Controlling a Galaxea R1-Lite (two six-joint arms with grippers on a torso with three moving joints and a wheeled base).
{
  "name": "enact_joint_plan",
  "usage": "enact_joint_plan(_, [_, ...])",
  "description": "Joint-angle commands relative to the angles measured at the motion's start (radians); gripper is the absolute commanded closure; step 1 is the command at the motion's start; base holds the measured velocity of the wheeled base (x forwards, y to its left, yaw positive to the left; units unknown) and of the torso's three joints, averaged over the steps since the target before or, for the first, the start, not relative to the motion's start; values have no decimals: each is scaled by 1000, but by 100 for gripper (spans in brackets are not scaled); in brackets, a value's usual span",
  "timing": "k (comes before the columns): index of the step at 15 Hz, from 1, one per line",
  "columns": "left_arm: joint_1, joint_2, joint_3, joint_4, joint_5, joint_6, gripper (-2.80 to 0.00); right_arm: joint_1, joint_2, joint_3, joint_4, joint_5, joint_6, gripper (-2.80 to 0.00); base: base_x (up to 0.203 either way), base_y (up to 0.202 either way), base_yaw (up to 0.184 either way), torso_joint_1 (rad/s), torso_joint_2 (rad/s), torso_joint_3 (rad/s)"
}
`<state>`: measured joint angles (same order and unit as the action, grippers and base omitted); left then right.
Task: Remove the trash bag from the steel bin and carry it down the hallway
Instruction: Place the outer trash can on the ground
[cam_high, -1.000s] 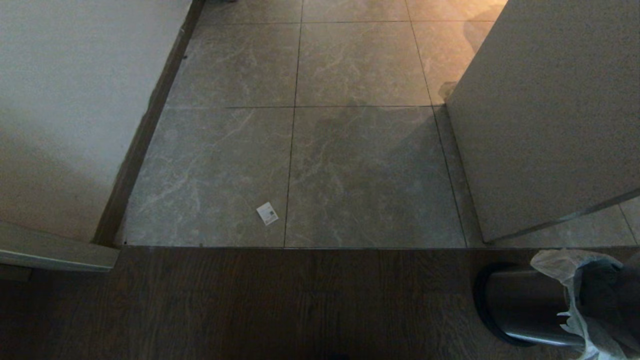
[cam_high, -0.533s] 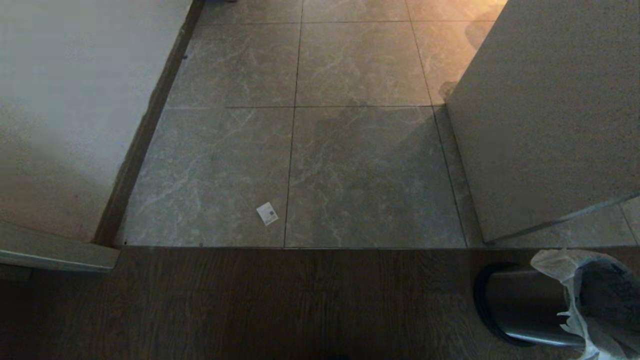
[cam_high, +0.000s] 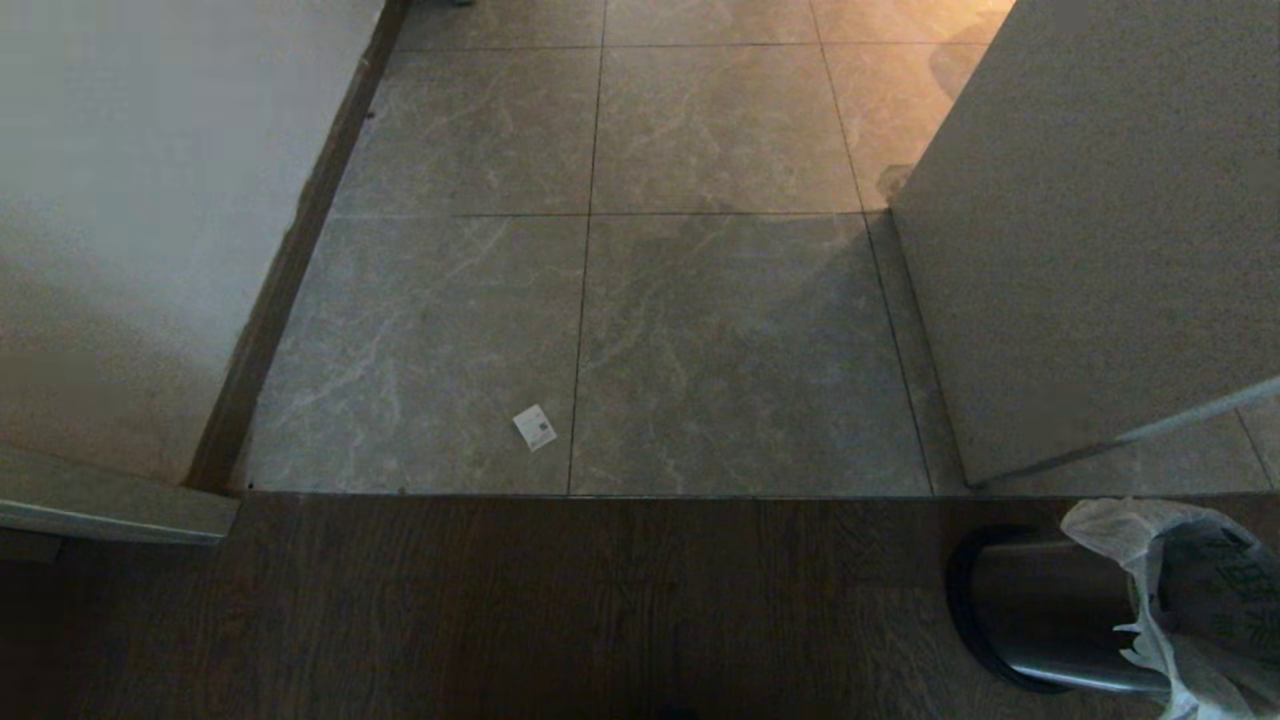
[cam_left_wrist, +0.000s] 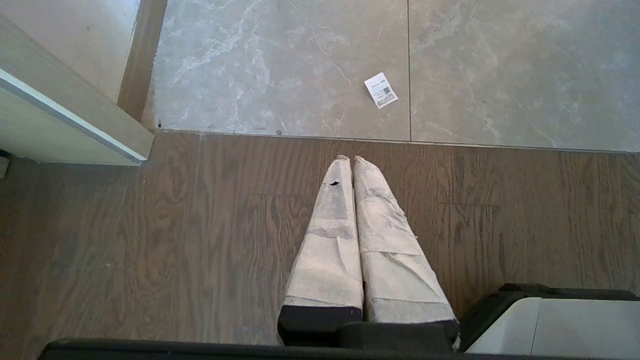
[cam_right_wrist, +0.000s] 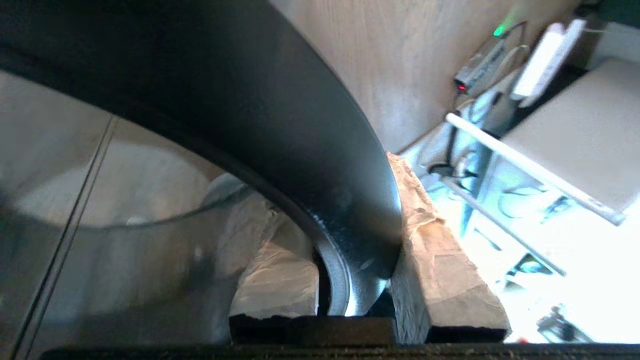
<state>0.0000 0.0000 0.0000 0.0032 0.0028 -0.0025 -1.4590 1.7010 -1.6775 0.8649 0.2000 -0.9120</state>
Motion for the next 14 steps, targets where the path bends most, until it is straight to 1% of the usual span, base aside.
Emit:
enact_joint_plan(1, [0, 0, 0, 0, 0, -1, 0, -28, 104, -34, 1, 48, 7, 0, 0, 0, 0, 0, 0, 0])
enact_joint_plan(2, [0, 0, 0, 0, 0, -1, 0, -43, 129, -48, 0, 72, 13, 0, 0, 0, 0, 0, 0, 0])
enact_joint_plan(4, [0, 0, 0, 1, 0, -1, 0, -61, 168, -116, 8, 150, 17, 0, 0, 0, 0, 0, 0, 0])
enact_joint_plan(5, [0, 0, 0, 0, 0, -1, 0, -67, 180, -139, 6, 174, 14, 0, 0, 0, 0, 0, 0, 0])
enact_joint_plan(11, [0, 0, 0, 0, 0, -1, 0, -82, 181, -219, 18, 182, 2, 0, 0, 0, 0, 0, 0, 0])
enact_joint_plan(14, [0, 0, 0, 0, 0, -1, 0, -97, 175, -222, 65, 183, -66, 0, 0, 0, 0, 0, 0, 0])
